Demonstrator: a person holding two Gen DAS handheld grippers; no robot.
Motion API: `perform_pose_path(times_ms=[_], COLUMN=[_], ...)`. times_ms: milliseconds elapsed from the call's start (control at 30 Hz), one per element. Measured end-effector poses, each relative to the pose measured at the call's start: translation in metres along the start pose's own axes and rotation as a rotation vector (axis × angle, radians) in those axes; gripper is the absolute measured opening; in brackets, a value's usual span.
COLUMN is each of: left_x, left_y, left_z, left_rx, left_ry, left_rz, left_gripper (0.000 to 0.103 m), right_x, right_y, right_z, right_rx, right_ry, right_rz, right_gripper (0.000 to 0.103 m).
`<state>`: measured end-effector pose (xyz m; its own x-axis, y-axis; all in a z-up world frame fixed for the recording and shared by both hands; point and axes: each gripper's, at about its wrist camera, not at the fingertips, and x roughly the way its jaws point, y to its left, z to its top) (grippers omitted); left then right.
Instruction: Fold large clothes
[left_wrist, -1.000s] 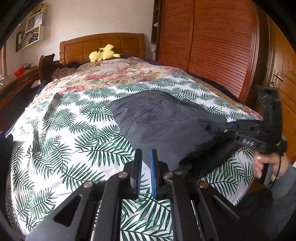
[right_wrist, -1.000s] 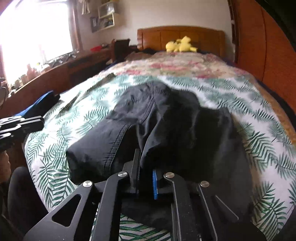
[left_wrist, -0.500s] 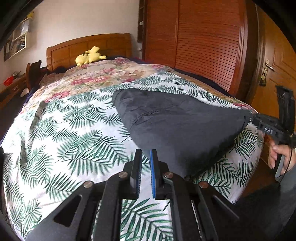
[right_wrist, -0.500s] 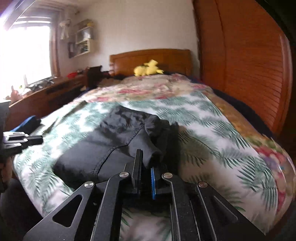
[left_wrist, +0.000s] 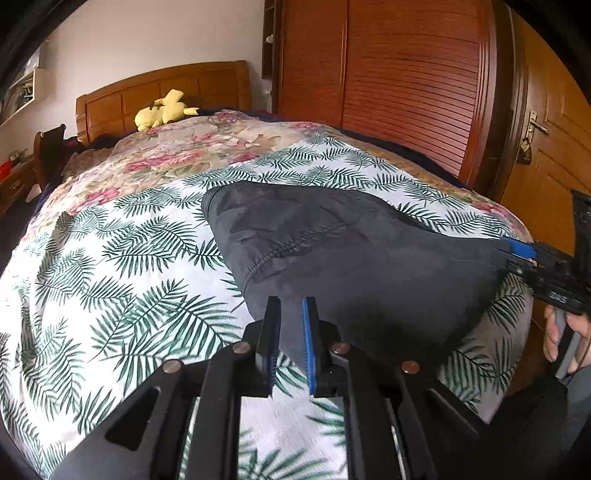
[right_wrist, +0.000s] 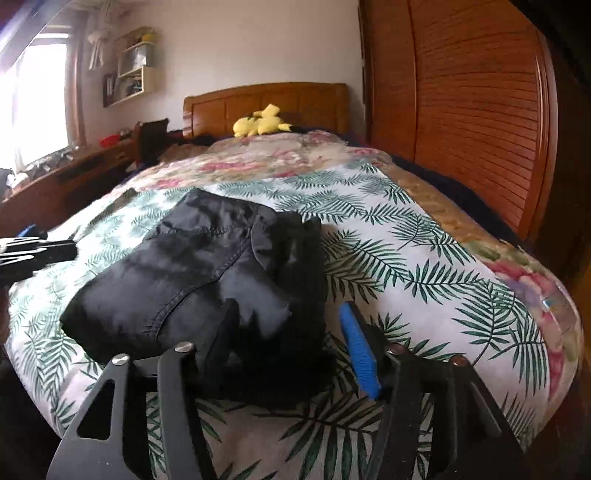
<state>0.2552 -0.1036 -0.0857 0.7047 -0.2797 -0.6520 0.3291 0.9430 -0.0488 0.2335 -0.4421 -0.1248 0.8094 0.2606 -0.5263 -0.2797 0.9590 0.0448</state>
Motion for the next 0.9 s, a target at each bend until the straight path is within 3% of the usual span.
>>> perform_pose_path(times_ms=[233, 433, 900], left_x=[0.034, 0.068, 0.139], left_y=[0.017, 0.034, 0.062], left_z=[0.016, 0.034, 0.065], left_rx=[0.023, 0.022, 0.049], left_ry=[0.018, 0.037, 0.089], left_rz=[0.004, 0.016, 0.029], left_gripper=[0.01, 0.011, 0.015], right_x=[0.012, 0.008, 0.059], right_y=[-0.006, -0.002, -0.01], right_z=[-0.001, 0.018, -0.012], right_rx=[0.089, 0.112, 0.112], right_ry=[0.026, -0.039, 0.157], right_rz=[0.049, 0.061, 0.057], right_gripper=[0.066, 0.067, 0.072])
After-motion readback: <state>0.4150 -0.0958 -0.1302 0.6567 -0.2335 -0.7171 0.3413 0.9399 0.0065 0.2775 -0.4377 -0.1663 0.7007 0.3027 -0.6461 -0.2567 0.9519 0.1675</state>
